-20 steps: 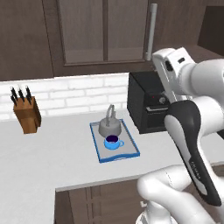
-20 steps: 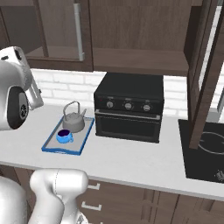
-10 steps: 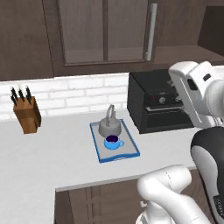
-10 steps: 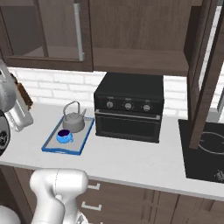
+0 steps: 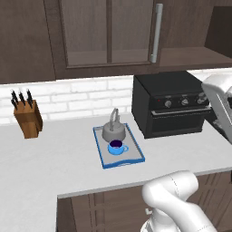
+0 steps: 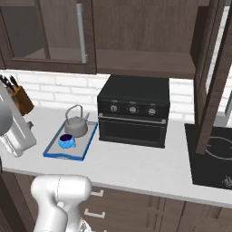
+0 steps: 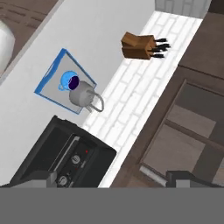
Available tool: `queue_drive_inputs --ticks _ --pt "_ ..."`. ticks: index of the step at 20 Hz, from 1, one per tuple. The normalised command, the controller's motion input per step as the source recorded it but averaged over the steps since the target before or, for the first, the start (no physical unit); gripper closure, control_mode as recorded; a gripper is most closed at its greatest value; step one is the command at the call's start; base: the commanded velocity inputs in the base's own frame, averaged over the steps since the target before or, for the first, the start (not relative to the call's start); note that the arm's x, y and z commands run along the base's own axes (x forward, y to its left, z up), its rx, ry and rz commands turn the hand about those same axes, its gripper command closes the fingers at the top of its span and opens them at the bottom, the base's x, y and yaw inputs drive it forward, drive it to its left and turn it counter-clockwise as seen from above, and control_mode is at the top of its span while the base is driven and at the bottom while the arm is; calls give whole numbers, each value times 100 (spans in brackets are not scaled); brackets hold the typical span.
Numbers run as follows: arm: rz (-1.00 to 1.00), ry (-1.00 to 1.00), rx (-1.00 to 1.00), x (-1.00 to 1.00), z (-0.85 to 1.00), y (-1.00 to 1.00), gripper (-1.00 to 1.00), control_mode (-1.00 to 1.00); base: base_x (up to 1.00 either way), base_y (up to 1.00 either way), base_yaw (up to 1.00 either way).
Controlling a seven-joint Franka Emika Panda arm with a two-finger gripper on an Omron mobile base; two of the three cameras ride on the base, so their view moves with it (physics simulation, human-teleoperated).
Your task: Pick the kettle from the counter and place it on the tray. Then pick the mug from the cabinet and place it on the tray. Then close the cabinet doors.
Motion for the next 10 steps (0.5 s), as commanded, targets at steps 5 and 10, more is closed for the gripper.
queue_drive_inputs --ticks 5,10 --pt "-16 -12 3 -2 0 -77 -100 -100 0 0 0" --pt "-27 -6 14 3 0 -88 -100 -100 0 0 0"
